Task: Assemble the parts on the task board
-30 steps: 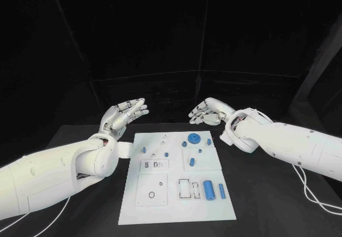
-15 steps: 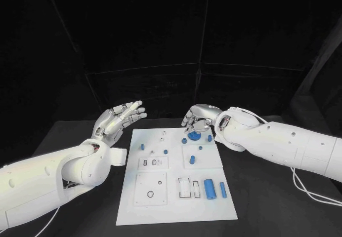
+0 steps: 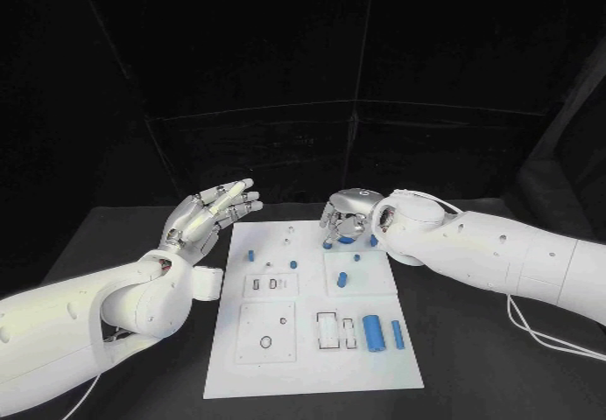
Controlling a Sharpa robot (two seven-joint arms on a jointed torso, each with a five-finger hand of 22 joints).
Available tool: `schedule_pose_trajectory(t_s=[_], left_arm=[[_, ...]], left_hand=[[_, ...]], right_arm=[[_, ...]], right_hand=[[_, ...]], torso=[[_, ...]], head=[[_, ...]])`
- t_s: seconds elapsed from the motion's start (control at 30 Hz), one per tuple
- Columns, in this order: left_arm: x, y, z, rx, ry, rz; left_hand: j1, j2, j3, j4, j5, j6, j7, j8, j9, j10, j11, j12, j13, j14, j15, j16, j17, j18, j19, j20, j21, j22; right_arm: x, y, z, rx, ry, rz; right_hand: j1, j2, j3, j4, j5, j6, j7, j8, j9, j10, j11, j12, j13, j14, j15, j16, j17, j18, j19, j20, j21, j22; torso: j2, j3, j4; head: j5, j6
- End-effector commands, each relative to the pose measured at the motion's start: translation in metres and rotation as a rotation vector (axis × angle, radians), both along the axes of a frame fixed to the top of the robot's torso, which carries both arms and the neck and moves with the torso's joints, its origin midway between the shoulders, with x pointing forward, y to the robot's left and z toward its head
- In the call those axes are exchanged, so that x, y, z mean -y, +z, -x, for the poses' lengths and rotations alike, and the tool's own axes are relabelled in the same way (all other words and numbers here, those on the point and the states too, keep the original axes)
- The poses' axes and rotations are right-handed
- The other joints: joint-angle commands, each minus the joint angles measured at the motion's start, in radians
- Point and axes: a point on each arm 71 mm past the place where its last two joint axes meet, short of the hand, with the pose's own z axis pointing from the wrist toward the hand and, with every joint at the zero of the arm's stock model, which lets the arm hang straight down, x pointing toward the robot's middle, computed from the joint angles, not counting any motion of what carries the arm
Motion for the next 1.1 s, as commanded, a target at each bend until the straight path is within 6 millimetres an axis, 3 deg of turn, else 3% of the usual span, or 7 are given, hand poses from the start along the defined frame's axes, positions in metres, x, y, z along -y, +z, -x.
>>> schedule_pose_trajectory(t_s=[0.03, 0.13, 0.4, 0.47, 0.73, 0.93, 1.1], left_arm=[[0.0022, 0.0049, 0.0013, 0.044, -0.022, 0.027], [0.0029, 0.0052, 0.0016, 0.044, -0.025, 0.029], [0.0023, 0.0052, 0.0010, 0.041, -0.023, 0.025], [0.0016, 0.0056, 0.0008, 0.042, -0.021, 0.024], [0.0000, 0.0062, -0.0001, 0.042, -0.018, 0.021], [-0.0004, 0.0070, 0.0002, 0.041, -0.021, 0.022], [-0.0011, 0.0074, -0.0002, 0.041, -0.021, 0.022]], left_hand=[[-0.013, -0.001, 0.005, -0.004, 0.001, -0.008, 0.109, -0.007, -0.001, -0.003, 0.005, -0.005, -0.001, -0.003, 0.005, -0.006, -0.002, 0.003, -0.010, 0.000, -0.004, -0.001], [-0.015, -0.002, 0.005, -0.004, 0.001, -0.013, 0.109, -0.008, -0.001, -0.004, 0.006, -0.006, -0.001, -0.004, 0.005, -0.008, -0.003, 0.003, -0.010, 0.000, -0.005, -0.002], [-0.016, -0.002, 0.005, -0.004, 0.001, -0.015, 0.109, -0.009, -0.001, -0.005, 0.006, -0.007, -0.001, -0.005, 0.006, -0.009, -0.003, 0.003, -0.011, 0.000, -0.005, -0.002], [-0.016, -0.001, 0.005, -0.004, 0.001, -0.016, 0.109, -0.009, -0.001, -0.006, 0.006, -0.007, -0.001, -0.005, 0.006, -0.009, -0.003, 0.003, -0.010, 0.000, -0.005, -0.002], [-0.017, -0.001, 0.006, -0.004, 0.001, -0.016, 0.109, -0.009, -0.001, -0.006, 0.006, -0.008, -0.001, -0.005, 0.006, -0.009, -0.003, 0.003, -0.010, 0.000, -0.005, -0.002], [-0.017, 0.000, 0.007, -0.005, 0.001, -0.017, 0.110, -0.010, -0.002, -0.006, 0.006, -0.008, -0.001, -0.006, 0.006, -0.010, -0.004, 0.003, -0.008, 0.000, -0.004, -0.002], [-0.017, 0.000, 0.007, -0.005, 0.001, -0.017, 0.110, -0.010, -0.002, -0.006, 0.006, -0.008, -0.001, -0.006, 0.006, -0.010, -0.004, 0.003, -0.008, 0.000, -0.004, -0.002]], right_arm=[[-0.0008, -0.0023, -0.0011, -0.018, 0.002, 0.061], [-0.0019, -0.0029, -0.0004, -0.025, 0.005, 0.067], [-0.0046, -0.0038, 0.0004, -0.034, 0.010, 0.074], [-0.0043, -0.0039, 0.0004, -0.035, 0.009, 0.075], [-0.0049, -0.0052, -0.0009, -0.042, 0.007, 0.082], [-0.0059, -0.0065, -0.0007, -0.056, 0.010, 0.092], [-0.0066, -0.0072, -0.0003, -0.059, 0.014, 0.108]], right_hand=[[-0.008, 0.004, -0.006, -0.002, -0.005, 0.003, -0.006, 0.002, 0.001, -0.010, 0.001, -0.002, 0.001, 0.039, -0.002, 0.088, 0.085, 0.010, 0.002, -0.001, 0.027, 0.017], [-0.008, 0.008, -0.007, -0.002, -0.004, 0.006, -0.005, 0.002, 0.001, -0.009, 0.000, -0.002, 0.001, 0.039, -0.003, 0.164, 0.161, 0.010, -0.002, 0.000, 0.053, 0.033], [-0.007, 0.015, -0.005, -0.003, 0.002, 0.011, -0.002, 0.003, 0.001, -0.009, 0.001, -0.002, 0.001, 0.032, -0.002, 0.229, 0.221, 0.010, -0.012, 0.003, 0.085, 0.053], [-0.006, 0.018, -0.003, -0.003, 0.002, 0.015, -0.001, 0.004, 0.001, -0.008, 0.002, -0.002, 0.001, 0.031, -0.001, 0.244, 0.236, 0.011, -0.015, 0.003, 0.091, 0.057], [0.012, 0.039, 0.020, -0.007, -0.011, 0.030, 0.000, 0.006, 0.002, 0.007, 0.000, 0.000, 0.001, 0.037, -0.001, 0.330, 0.326, 0.012, -0.020, 0.002, 0.126, 0.078], [0.030, 0.057, 0.052, -0.008, -0.014, 0.054, -0.003, 0.009, 0.003, 0.023, -0.003, 0.000, 0.000, 0.035, -0.002, 0.372, 0.365, 0.012, -0.027, -0.002, 0.154, 0.097], [0.055, 0.065, 0.094, -0.009, -0.035, 0.079, -0.011, 0.012, 0.003, 0.048, -0.010, 0.002, 0.000, 0.041, -0.008, 0.430, 0.428, 0.010, -0.026, -0.007, 0.196, 0.133]], torso=[[0.011, 0.0007, 0.0037], [0.015, 0.0005, 0.0066], [0.022, 0.0028, 0.0095], [0.023, 0.0018, 0.0095], [0.025, 0.0038, 0.0096], [0.028, 0.0029, 0.0114], [0.029, 0.0020, 0.0108]], head=[[0.001, -0.004], [-0.009, -0.006], [-0.006, -0.008], [-0.005, -0.007], [0.000, -0.018], [0.000, -0.016], [0.003, -0.021]])
